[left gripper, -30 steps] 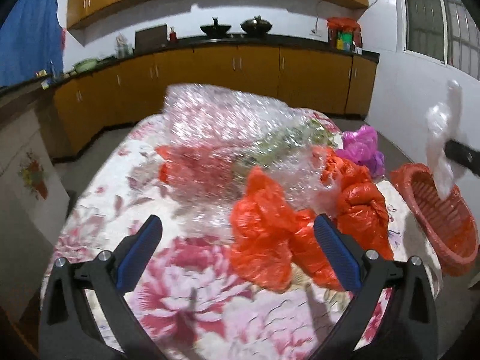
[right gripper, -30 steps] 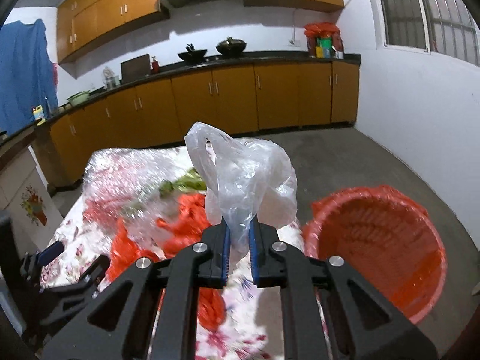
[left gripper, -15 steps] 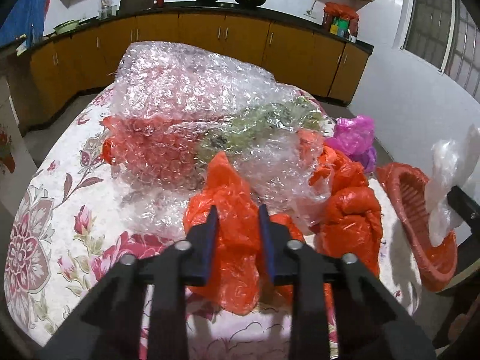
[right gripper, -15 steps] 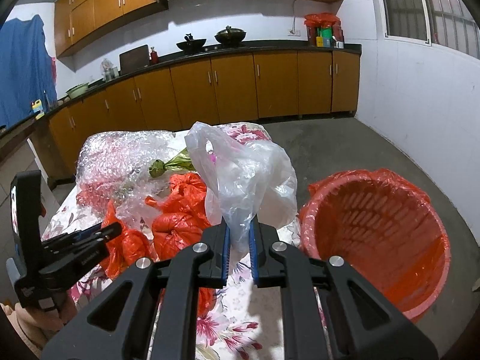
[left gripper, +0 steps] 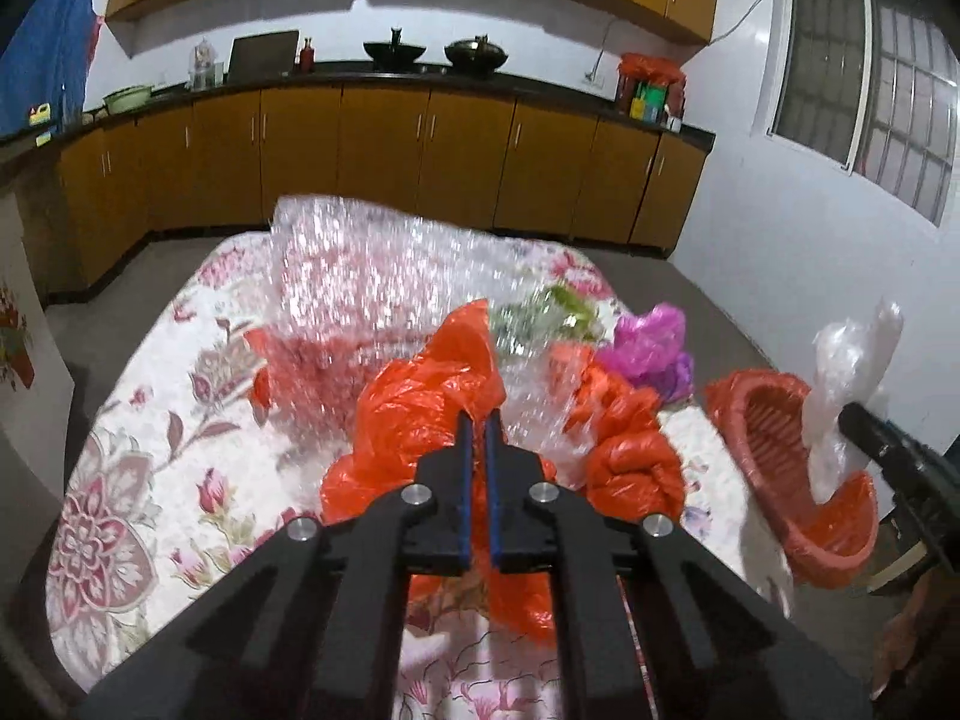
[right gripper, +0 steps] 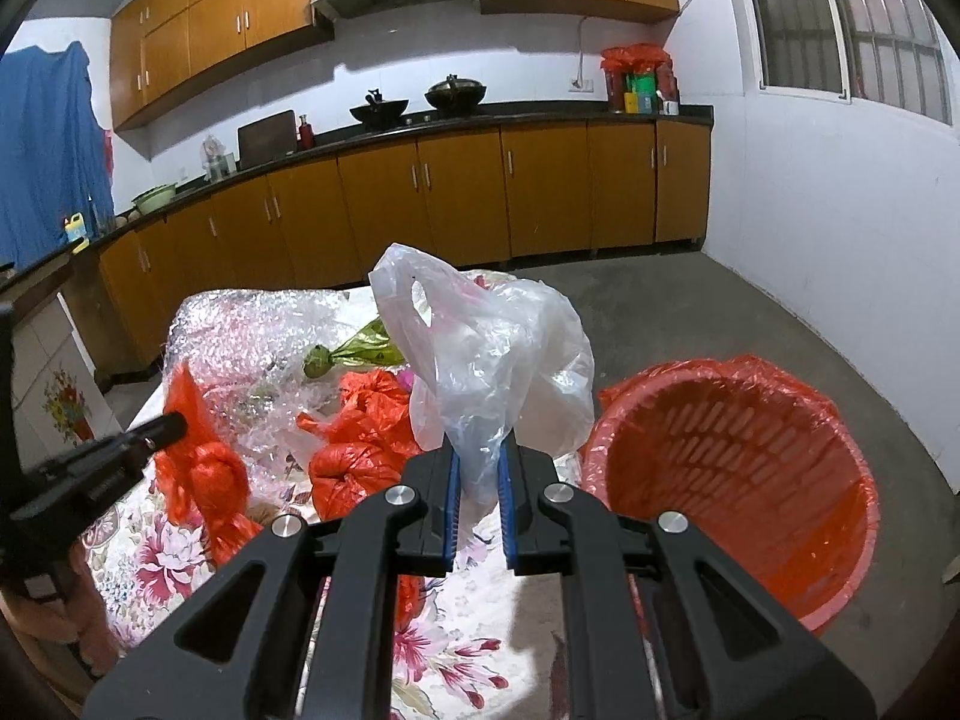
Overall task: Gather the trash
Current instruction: 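Carry the clear bag with the right gripper while the left gripper grasps a red bag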
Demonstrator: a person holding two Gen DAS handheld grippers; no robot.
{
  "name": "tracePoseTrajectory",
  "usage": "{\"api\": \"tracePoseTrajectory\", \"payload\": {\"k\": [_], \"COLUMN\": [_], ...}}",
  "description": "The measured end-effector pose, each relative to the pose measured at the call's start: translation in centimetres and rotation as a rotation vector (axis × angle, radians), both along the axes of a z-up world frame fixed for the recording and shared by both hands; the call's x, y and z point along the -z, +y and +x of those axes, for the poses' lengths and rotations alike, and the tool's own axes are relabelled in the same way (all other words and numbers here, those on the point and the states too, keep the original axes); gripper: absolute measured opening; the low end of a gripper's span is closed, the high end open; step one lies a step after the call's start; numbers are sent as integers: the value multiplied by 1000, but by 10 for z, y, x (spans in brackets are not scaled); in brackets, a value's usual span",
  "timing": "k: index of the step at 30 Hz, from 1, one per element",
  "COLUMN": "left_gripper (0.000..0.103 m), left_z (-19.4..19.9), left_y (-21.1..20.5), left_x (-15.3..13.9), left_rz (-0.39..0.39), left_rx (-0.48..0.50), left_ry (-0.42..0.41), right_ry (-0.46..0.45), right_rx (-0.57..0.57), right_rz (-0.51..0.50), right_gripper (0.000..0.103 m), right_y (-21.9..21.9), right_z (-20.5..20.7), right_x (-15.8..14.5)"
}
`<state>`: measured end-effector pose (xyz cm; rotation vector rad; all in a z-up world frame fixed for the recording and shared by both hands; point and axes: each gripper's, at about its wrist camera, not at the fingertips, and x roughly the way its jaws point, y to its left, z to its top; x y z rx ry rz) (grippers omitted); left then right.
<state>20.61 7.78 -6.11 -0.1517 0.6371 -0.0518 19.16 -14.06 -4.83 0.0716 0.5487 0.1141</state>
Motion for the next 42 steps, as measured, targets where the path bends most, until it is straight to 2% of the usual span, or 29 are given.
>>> {"api": "tracePoseTrajectory", "payload": {"k": [8, 17, 27, 38, 40, 42], "left_gripper": [5, 5, 5, 6, 6, 12], "left_z": [-7, 7, 39, 63, 67, 72], "left_y": [-29, -109, -201, -258, -264, -267], "left_x": [-36, -64, -52, -25, -20, -15], "left_rz": [-2, -59, -76, -71, -71, -75], "left_rx": [78, 264, 415, 490, 497, 499], "left_ry": [-71, -103, -73, -28, -17, -3], "right_ry": [-17, -3, 7, 26, 25, 29], "right_rx": [61, 205, 320, 344, 345, 343], "right_rz": [-9, -12, -9, 52, 62, 64], "right_gripper": [12, 12, 11, 12, 15, 24], "right_y": [-28, -90, -149, -180, -186, -189], "right_z": [-6, -10, -7, 16, 17, 17], "right_x": [-5, -3, -1, 2, 4, 6]}}
